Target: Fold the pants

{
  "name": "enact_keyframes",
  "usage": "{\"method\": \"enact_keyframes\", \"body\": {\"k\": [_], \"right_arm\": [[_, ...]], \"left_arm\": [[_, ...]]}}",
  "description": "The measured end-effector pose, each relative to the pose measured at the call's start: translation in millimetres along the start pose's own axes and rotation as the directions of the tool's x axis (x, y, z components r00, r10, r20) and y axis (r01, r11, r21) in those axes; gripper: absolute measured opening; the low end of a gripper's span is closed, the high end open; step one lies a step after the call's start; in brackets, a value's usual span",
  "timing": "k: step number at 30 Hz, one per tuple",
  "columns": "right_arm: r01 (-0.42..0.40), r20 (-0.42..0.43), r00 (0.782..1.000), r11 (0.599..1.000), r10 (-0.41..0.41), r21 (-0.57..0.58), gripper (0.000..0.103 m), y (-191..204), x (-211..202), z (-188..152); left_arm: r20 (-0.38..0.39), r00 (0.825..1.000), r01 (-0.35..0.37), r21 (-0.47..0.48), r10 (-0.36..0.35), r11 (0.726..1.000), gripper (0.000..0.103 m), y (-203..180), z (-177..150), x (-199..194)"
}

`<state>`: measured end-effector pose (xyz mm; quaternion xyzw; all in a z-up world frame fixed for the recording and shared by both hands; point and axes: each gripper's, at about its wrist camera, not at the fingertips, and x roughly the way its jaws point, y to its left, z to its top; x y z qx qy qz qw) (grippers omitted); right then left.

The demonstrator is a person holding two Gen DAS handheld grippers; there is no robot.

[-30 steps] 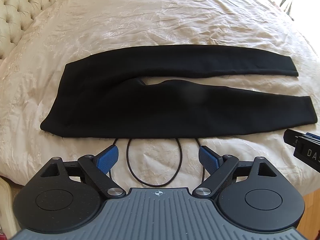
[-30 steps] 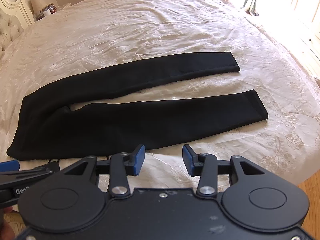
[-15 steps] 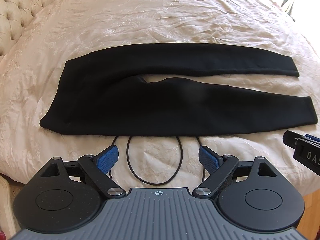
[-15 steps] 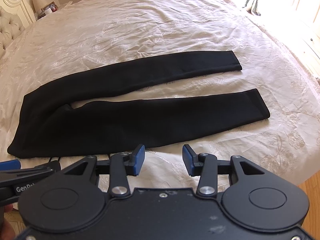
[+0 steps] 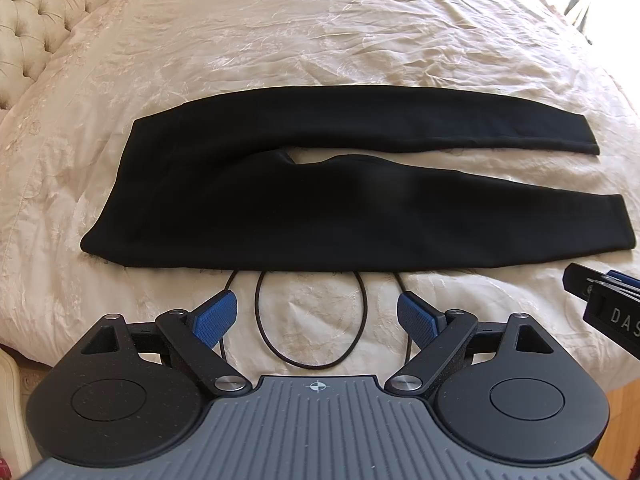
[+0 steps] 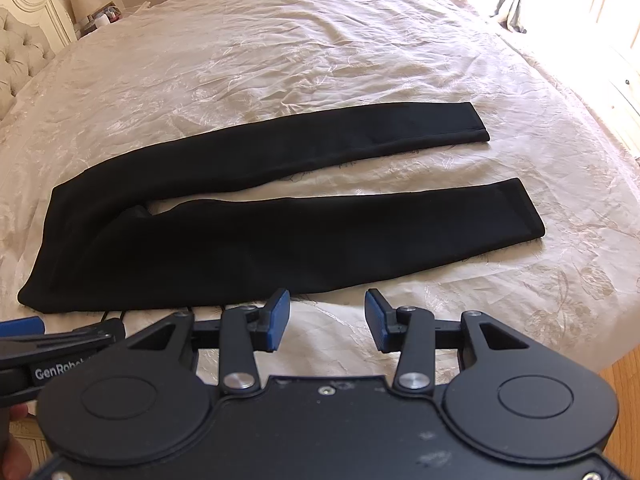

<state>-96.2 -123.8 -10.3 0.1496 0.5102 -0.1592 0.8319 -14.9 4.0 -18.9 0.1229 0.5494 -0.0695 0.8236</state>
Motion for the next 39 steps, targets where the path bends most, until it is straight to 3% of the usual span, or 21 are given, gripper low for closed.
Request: {"method": "enact_keyframes", "body": {"k": [17,25,27,31,35,39], "right_arm": [[-0.035,-0.017,0.999,0.999,0.035,0.006,0.044,0,6,1],[-0.076,-0.1,0.992,0.997,0.077,0.006,0.044,15,31,0],[-0.079,-0.131,0.988,0.997,0.08,0.013,0.044,17,39,-1],[-0.054,-0.172,0.983,0.998,0.058,0.026,0.044,17,53,4],[-0.018,-0.196,0.98,0.998,0.028,0.054,0.044,14,66,13],[0.024,-0.232,0.973,0.996,-0.004,0.081,0.044,13,82,23]], "left_arm": [[0.007,1.0,0.024,-0.04,-0.023,0.999,0.086,9,-1,-2],[0.09,0.993,0.087,-0.111,-0.077,0.99,0.081,51,-10,5],[0.096,0.994,0.06,-0.124,-0.048,0.99,0.081,64,-12,15],[0.058,0.995,-0.08,-0.053,0.083,0.995,0.08,82,-14,46],[0.069,0.984,-0.172,0.071,0.167,0.983,0.062,96,-20,78],[0.081,0.981,-0.188,0.205,0.174,0.961,0.054,104,-26,104]]}}
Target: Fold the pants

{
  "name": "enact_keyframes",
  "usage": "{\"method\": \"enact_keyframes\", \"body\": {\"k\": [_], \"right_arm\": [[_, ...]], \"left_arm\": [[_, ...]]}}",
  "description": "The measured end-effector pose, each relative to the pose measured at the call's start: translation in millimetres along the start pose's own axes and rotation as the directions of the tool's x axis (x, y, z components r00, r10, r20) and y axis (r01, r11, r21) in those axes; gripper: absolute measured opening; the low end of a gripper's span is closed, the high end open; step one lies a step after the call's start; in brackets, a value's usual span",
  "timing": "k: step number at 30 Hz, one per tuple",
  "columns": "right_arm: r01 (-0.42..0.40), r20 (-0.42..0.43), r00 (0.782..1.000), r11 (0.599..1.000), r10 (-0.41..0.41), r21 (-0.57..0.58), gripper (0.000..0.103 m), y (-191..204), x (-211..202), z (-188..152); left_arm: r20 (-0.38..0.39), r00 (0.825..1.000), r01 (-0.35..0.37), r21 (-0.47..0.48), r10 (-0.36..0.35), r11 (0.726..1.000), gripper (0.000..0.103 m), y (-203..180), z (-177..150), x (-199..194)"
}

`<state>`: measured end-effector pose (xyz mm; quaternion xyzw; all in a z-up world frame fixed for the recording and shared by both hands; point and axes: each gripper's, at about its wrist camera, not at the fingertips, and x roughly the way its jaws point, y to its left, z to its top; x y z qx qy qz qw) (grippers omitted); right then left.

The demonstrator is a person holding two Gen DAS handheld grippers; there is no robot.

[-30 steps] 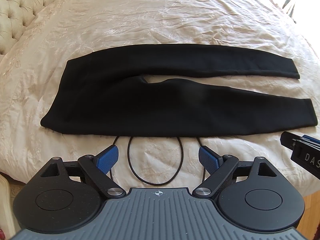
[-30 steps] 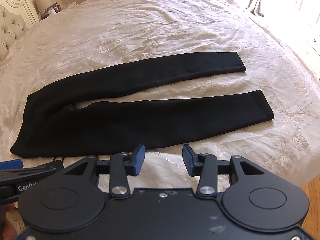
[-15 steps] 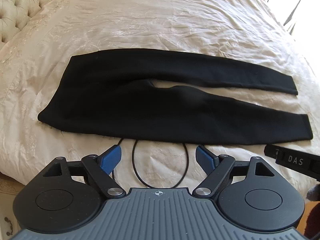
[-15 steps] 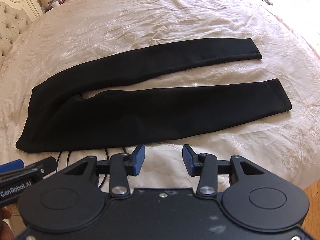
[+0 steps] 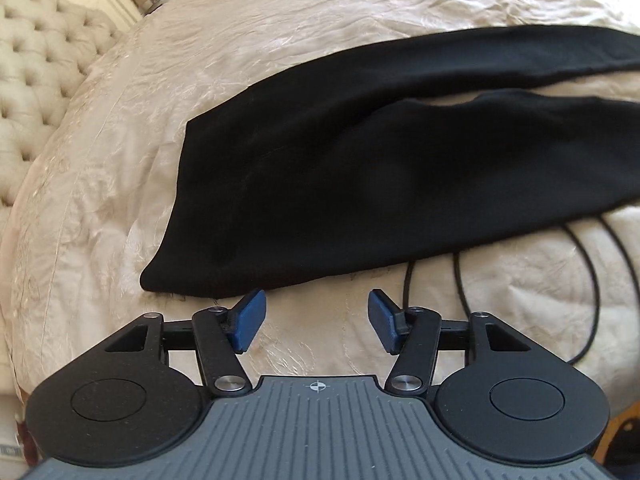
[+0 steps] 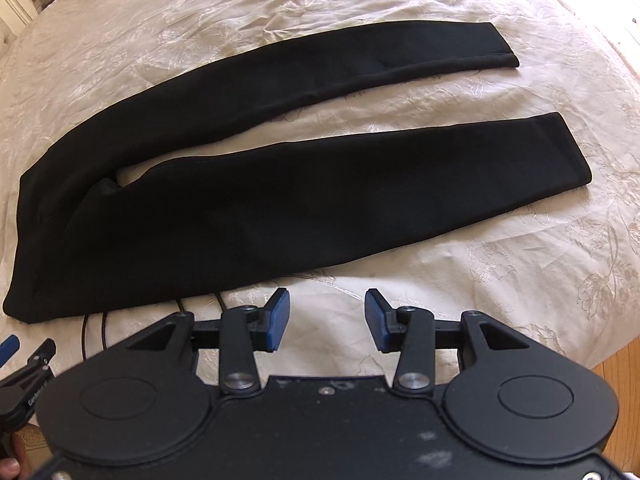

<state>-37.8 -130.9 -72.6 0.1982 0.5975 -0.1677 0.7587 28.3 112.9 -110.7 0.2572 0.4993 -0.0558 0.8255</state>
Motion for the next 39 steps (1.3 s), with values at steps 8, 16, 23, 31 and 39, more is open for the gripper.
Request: {"method": "enact_keyframes", "body": {"k": [8,16,23,31,39], "right_arm": [[0.024,-0.042,0.999,0.998,-0.022,0.051,0.044,13,25,25],[0.052,-0.012,0.999,0.971,-0.051,0.232,0.044,-20,33,34],[0.099,0.046,0.989,0.865,-0.139,0.492,0.044,-89,33,24],[0.097,0.069,0.981,0.764,-0.182,0.637,0.044,-160,48,24],[0.039,0.038,0.995,0.693,-0.095,0.72,0.044,-211,90,38]], "left_arm": [[-0.002,0.998,0.064,0.13,-0.065,0.989,0.054,-5,1,46],[0.017,0.979,0.194,0.211,-0.202,0.958,0.027,-10,14,65],[0.021,0.96,0.272,0.156,-0.278,0.95,0.019,-1,18,63],[0.001,0.964,0.263,0.094,-0.264,0.96,0.019,10,15,58],[-0.045,0.971,0.232,-0.049,-0.234,0.971,0.018,19,20,61]]}}
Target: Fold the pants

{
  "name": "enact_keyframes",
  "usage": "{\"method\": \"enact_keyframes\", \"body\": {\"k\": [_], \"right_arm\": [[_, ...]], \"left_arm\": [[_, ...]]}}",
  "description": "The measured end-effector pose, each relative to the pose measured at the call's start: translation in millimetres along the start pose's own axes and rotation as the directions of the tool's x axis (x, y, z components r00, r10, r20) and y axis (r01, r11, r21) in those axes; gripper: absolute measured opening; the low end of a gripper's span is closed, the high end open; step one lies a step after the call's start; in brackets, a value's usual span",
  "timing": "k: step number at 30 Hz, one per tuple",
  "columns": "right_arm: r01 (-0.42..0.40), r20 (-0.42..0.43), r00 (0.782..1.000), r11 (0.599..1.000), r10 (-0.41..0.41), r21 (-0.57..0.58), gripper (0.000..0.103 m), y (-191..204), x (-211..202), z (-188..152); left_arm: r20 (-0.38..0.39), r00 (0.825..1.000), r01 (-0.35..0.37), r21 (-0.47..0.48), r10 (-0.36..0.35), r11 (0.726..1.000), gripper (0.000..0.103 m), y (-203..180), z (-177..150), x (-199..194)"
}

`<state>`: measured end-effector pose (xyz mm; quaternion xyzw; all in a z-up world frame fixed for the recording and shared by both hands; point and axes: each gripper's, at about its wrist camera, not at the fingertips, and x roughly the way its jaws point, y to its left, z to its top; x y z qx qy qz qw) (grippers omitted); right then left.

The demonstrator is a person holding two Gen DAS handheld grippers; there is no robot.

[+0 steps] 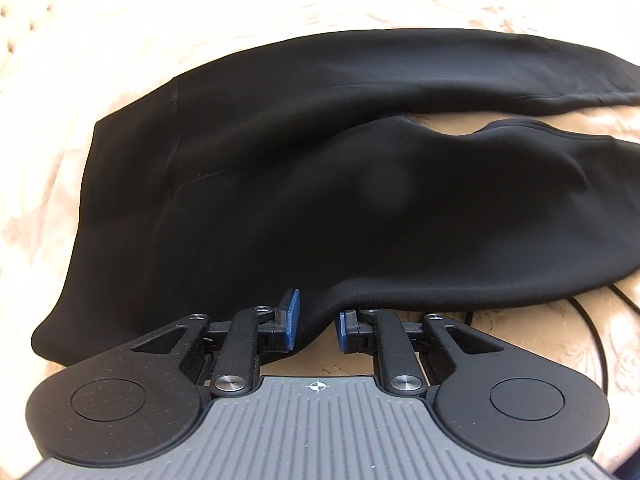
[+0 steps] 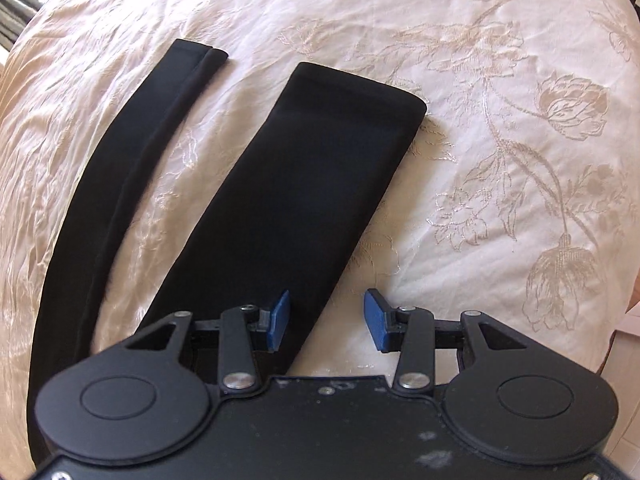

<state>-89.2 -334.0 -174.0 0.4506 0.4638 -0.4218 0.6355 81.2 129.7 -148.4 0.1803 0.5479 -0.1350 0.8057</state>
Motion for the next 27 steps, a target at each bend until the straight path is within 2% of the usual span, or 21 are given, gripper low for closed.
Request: {"method": "enact_keyframes", "body": {"k": [4,5,7,8,13,19,24,27], "right_arm": [[-0.042,-0.016,0.999,0.999,0.043,0.022,0.045,-7,14,12],[-0.058,-0.016,0.998,0.998,0.058,0.02,0.041,-8,15,14],[-0.101,-0.013,0.995,0.995,0.101,0.008,0.009,-10,13,19],[-0.109,-0.021,0.994,0.994,0.109,-0.002,0.004,-8,4,15],[-0.214,0.007,0.977,0.977,0.214,0.002,0.004,-3,-30,22],[-0.294,0.045,0.953,0.952,0.298,-0.08,0.004,35,-55,43],[-0.32,0.045,0.944,0.941,0.326,-0.112,0.004,71,-48,68],[-0.312,0.047,0.946,0.94,0.321,-0.139,0.004,97,-38,85]], "left_arm": [[-0.021,1.0,-0.014,-0.025,0.013,1.0,0.017,-3,-1,2],[-0.029,1.0,-0.008,-0.043,0.006,0.999,0.015,5,-1,4],[-0.035,0.999,-0.01,-0.069,0.008,0.998,0.014,8,-1,0],[-0.032,0.999,-0.013,-0.075,0.01,0.997,0.012,10,0,-4],[0.004,1.0,-0.016,-0.101,0.016,0.995,0.01,17,15,-33],[0.052,0.999,0.002,-0.15,0.006,0.989,0.007,32,53,-51],[0.058,0.998,0.006,-0.155,0.003,0.988,0.007,28,99,-41],[0.04,0.999,-0.003,-0.15,0.009,0.989,0.007,32,120,-30]]}}
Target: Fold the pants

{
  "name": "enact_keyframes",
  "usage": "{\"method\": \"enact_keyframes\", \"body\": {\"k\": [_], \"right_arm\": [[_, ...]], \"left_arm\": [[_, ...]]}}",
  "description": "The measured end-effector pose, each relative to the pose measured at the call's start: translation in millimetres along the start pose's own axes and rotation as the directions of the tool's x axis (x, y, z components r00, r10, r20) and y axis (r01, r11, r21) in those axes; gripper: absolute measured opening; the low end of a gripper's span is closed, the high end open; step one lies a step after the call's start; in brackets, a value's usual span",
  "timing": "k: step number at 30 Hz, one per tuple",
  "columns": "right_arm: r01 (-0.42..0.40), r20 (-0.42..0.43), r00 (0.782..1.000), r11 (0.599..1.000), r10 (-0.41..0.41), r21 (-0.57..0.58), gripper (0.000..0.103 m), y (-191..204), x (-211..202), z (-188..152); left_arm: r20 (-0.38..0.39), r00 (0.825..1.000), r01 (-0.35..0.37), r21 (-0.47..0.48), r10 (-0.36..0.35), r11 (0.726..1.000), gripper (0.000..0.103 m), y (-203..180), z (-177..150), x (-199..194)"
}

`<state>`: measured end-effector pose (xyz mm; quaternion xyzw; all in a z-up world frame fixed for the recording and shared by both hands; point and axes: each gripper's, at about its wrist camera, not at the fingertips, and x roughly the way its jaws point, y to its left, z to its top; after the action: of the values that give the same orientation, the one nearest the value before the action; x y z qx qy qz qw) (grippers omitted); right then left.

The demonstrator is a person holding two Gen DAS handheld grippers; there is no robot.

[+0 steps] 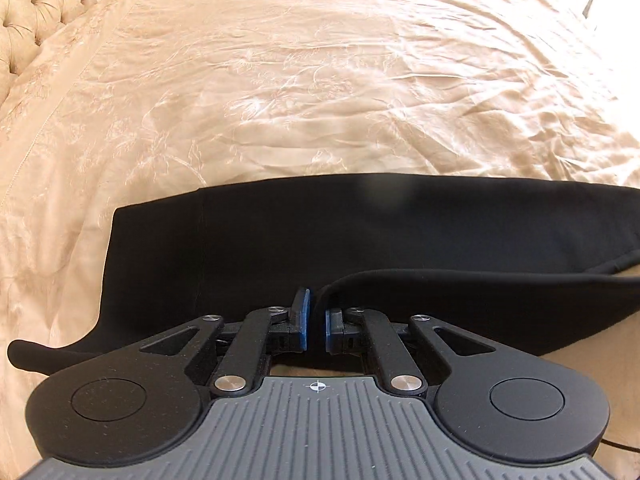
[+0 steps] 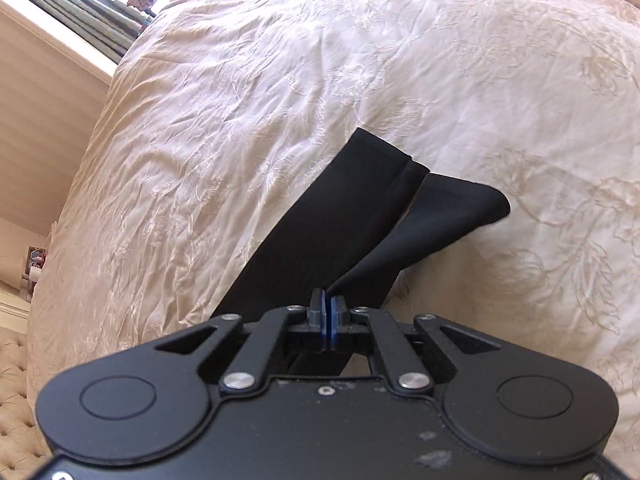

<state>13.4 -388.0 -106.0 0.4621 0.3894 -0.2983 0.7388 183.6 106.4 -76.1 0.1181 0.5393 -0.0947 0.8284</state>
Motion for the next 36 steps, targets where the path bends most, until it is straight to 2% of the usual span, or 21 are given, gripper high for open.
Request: {"method": "enact_keyframes", "body": {"k": [4,15,26,28,30,33,36], "right_arm": [[0.01,-0.007,1.0,1.0,-0.01,-0.03,0.004,19,26,19],[0.077,-0.056,0.995,0.994,-0.081,-0.074,0.004,49,100,46],[0.131,-0.063,0.989,0.989,-0.135,-0.067,0.004,57,128,56],[0.132,-0.081,0.987,0.989,-0.137,-0.059,0.008,56,134,57],[0.087,-0.098,0.991,0.996,-0.089,-0.021,0.016,51,129,62],[0.024,-0.028,0.999,1.0,-0.024,0.019,0.018,39,98,71],[0.052,0.055,0.997,0.998,-0.054,0.027,0.024,19,67,84]], "left_arm": [[-0.029,1.0,-0.007,-0.002,0.007,1.0,0.007,0,24,25],[-0.107,0.994,-0.032,0.008,0.032,0.999,0.007,-4,54,84],[-0.152,0.988,-0.041,-0.018,0.038,0.999,0.007,-8,68,113],[-0.167,0.985,-0.046,-0.015,0.043,0.999,0.007,-10,70,119],[-0.176,0.983,-0.052,-0.004,0.05,0.999,0.007,-11,70,122],[-0.179,0.982,-0.059,0.014,0.06,0.998,0.007,-14,69,124],[-0.179,0.981,-0.066,0.033,0.071,0.997,0.007,-16,67,125]]}}
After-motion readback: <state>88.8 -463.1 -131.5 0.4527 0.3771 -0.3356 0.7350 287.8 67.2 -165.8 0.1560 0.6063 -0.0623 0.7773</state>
